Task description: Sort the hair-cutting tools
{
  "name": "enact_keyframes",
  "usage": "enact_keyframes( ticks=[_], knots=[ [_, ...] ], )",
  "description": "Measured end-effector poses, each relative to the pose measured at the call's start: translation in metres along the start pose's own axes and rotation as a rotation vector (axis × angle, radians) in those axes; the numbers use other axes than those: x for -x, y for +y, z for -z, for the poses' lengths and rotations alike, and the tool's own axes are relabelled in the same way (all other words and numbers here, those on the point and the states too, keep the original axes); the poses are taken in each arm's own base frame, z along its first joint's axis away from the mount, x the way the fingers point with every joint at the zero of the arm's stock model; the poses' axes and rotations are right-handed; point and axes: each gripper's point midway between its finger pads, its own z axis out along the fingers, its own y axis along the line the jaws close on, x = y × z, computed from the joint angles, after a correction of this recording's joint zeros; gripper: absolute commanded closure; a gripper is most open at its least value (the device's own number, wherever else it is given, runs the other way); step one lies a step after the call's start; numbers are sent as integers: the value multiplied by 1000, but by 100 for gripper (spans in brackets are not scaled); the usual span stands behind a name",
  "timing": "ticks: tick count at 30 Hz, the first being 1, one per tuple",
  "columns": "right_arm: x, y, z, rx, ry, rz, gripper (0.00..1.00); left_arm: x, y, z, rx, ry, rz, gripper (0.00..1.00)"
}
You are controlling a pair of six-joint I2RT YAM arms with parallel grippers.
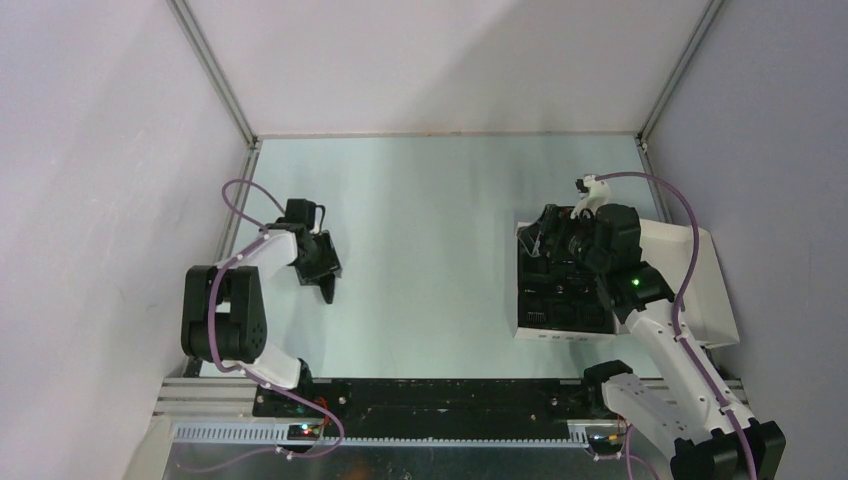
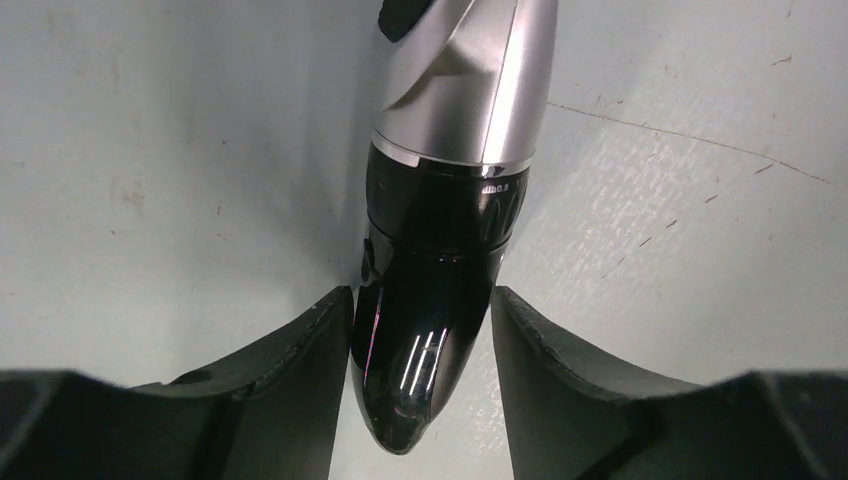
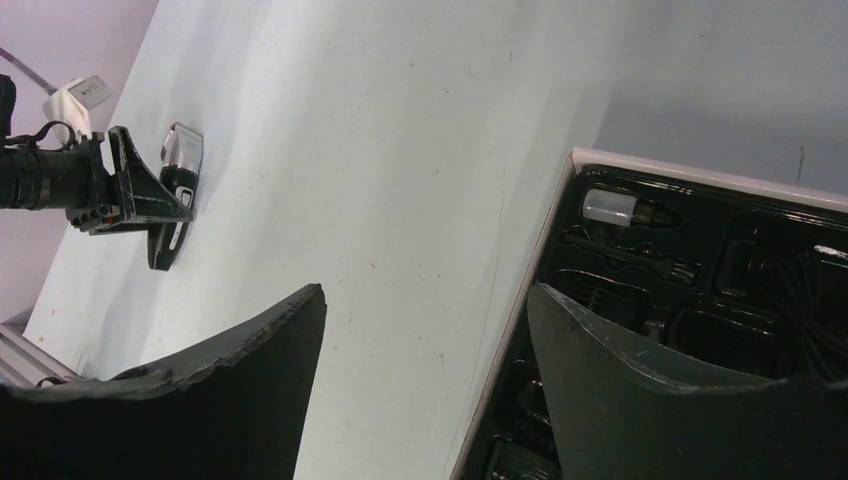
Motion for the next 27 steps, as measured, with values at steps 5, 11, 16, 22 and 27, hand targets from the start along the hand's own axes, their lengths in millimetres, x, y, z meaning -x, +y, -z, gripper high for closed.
enact_keyframes(
  ticks=[5, 11, 16, 22, 27],
  knots=[
    [0, 0, 0, 0, 0, 0, 21, -2, -2, 0, -8, 10, -3, 46],
    [0, 0, 0, 0, 0, 0, 21, -10, -6, 0, 0, 26, -36, 47],
    [-1, 0, -1, 3, 2, -1, 21, -19, -12, 0, 27, 33, -99, 59],
    [-1, 2, -1, 15, -2, 1, 21, -21, -15, 0, 56, 17, -148, 82],
    [-2, 5, -2, 29, 0, 3, 21, -21, -16, 1, 60, 11, -158, 96]
  ],
)
